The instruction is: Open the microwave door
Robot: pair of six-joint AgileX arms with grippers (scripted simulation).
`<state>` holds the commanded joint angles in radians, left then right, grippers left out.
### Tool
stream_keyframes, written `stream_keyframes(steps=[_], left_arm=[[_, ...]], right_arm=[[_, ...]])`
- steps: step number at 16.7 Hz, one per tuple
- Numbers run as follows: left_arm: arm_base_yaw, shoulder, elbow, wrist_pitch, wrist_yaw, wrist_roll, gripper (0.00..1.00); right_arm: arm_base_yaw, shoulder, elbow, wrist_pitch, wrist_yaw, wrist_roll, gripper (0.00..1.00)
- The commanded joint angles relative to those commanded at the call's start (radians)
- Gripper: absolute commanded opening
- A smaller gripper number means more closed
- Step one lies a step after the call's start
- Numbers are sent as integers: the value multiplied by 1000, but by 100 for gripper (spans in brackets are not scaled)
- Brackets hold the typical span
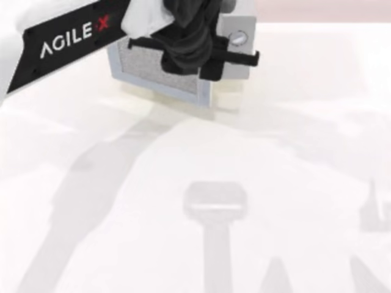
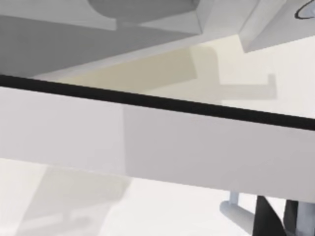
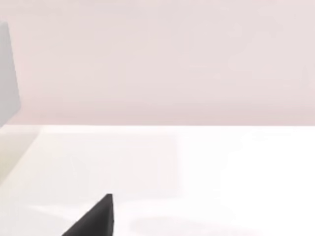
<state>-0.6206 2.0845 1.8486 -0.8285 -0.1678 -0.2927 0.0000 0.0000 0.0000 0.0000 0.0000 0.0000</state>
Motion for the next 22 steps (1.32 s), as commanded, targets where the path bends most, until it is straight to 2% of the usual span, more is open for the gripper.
stream_keyframes(steps=[11, 22], left_arm=[[0, 0, 0, 0, 0, 0, 0], [22, -90, -134, 59, 61, 111, 0]], right_arm=[[0, 0, 0, 0, 0, 0, 100], [0, 0, 0, 0, 0, 0, 100]])
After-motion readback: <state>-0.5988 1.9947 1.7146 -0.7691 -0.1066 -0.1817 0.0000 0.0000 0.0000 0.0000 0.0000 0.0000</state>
